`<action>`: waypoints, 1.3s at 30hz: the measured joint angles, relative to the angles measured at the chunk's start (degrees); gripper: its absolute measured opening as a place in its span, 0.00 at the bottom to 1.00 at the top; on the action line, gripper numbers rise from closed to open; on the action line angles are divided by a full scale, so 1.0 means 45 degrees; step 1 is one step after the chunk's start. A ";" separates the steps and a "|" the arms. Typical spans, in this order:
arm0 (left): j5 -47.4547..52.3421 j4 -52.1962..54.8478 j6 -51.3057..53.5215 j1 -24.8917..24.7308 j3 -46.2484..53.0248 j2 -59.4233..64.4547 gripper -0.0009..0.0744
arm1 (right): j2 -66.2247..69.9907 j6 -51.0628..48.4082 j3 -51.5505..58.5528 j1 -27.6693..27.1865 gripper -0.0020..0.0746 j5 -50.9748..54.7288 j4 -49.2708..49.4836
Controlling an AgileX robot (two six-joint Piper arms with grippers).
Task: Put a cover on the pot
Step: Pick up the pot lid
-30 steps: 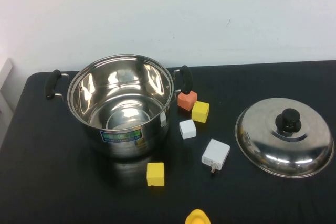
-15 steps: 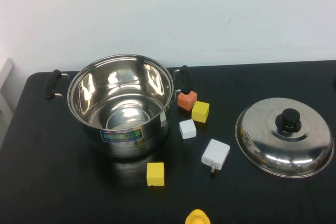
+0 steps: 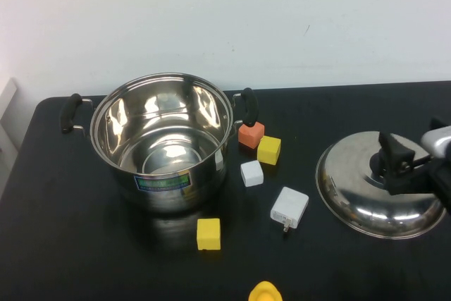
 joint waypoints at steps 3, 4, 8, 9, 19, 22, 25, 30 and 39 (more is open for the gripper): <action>0.0000 0.0000 0.0000 0.0000 0.0000 0.0000 0.01 | 0.0915 -0.0029 -0.0459 0.0000 0.85 -0.0029 0.0307; 0.0000 0.0000 0.0000 0.0000 0.0000 0.0000 0.01 | 0.1244 -0.0029 -0.0603 0.0000 0.85 -0.0029 0.0493; 0.0000 0.0000 0.0000 0.0000 0.0000 0.0000 0.01 | 0.2534 -0.0074 -0.1400 0.0000 0.85 -0.0058 0.1194; 0.0000 0.0000 0.0000 0.0000 0.0000 0.0000 0.01 | 0.2872 -0.0091 -0.1614 0.0000 0.85 -0.0058 0.1350; 0.0000 0.0000 0.0029 0.0000 0.0000 0.0000 0.01 | 0.5508 -0.1188 -0.3319 0.0000 0.85 -0.0087 0.2345; 0.0000 0.0000 0.0029 0.0000 0.0000 0.0000 0.01 | 0.6088 -0.1279 -0.3665 0.0000 0.85 -0.0087 0.2437; 0.0000 0.0000 0.0029 0.0000 0.0000 0.0000 0.01 | 0.6423 -0.1329 -0.3822 0.0000 0.85 -0.0216 0.2488; 0.0000 0.0000 0.0029 0.0000 0.0000 0.0000 0.01 | 0.6503 -0.1379 -0.3874 0.0000 0.84 -0.0364 0.2763; 0.0000 0.0000 0.0029 0.0000 0.0000 0.0000 0.01 | 0.6097 -0.0406 -0.3278 0.0000 0.48 -0.0407 0.2630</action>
